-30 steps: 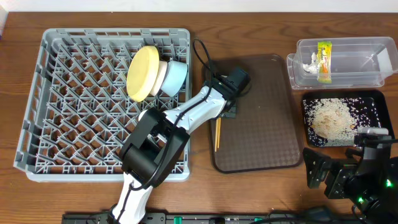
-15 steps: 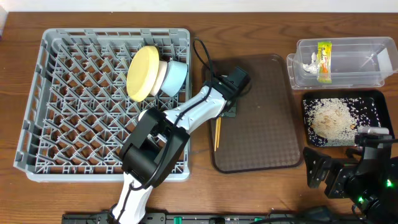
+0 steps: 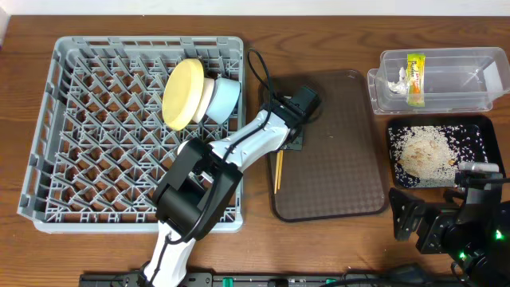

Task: Sort waste into correct bins and load items into the dishwasher
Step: 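Lower the left gripper onto one wooden chopstick and close it, then lift the chopstick off the brown tray with the left gripper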

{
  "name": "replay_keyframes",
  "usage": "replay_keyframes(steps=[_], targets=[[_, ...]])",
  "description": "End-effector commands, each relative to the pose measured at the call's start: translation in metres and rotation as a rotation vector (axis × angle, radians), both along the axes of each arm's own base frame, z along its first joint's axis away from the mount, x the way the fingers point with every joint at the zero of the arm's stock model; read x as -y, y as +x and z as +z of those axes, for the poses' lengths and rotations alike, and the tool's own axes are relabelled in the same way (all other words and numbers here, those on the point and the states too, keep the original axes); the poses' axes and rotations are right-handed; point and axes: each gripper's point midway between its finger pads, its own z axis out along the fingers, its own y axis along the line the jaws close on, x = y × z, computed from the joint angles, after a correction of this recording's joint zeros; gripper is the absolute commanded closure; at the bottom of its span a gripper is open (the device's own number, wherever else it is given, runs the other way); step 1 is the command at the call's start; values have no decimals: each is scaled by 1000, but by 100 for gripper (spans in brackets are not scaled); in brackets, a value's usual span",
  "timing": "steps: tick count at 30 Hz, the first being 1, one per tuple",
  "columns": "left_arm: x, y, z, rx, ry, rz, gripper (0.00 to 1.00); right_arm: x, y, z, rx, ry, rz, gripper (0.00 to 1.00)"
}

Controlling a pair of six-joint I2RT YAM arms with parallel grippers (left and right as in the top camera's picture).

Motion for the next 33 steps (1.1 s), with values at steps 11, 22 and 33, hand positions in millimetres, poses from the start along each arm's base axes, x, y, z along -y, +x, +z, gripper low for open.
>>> replay_keyframes(steps=[11, 22, 33], targets=[[10, 16, 53, 111, -80, -38, 88, 1, 0, 6, 23, -12, 8, 1], [10, 16, 53, 111, -81, -38, 87, 1, 0, 6, 23, -13, 8, 1], [18, 18, 55, 118, -123, -47, 76, 1, 0, 6, 23, -12, 8, 1]])
